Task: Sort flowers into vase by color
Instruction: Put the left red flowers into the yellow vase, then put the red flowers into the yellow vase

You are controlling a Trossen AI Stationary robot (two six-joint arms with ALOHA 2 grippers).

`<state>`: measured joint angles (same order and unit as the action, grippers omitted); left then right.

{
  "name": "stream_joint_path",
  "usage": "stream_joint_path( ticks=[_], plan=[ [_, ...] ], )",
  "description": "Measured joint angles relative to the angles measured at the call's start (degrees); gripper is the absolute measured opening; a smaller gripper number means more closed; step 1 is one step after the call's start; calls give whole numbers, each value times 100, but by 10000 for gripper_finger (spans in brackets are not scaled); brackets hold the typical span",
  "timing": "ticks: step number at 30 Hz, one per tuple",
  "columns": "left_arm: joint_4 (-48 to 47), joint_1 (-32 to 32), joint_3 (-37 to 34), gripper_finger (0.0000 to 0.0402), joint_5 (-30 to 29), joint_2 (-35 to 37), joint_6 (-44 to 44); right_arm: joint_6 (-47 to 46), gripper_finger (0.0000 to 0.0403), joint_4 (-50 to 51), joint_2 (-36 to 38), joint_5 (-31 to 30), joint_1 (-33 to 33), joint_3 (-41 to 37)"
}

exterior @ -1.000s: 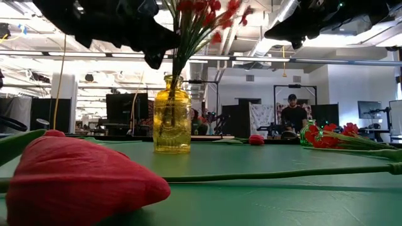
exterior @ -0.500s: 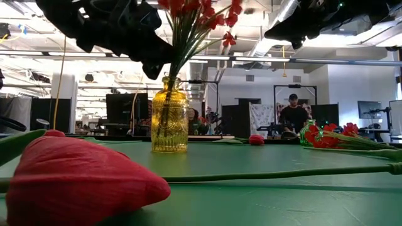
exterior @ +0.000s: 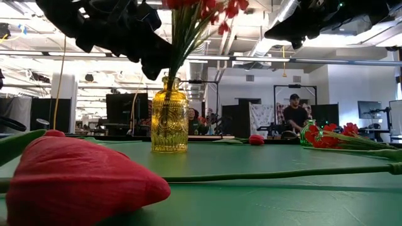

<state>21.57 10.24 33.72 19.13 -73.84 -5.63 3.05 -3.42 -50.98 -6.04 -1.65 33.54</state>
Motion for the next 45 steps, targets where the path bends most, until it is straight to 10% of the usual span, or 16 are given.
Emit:
stream_joint_path(
  ticks=[23, 45],
  plan=[
    [-4316, 538, 1925, 197, 714, 2, 1418, 44, 49, 13, 0, 2, 0, 0],
    [-7642, 535, 4110, 197, -398, 4, 3170, 42, 49, 47, 0, 2, 0, 0]
  ],
)
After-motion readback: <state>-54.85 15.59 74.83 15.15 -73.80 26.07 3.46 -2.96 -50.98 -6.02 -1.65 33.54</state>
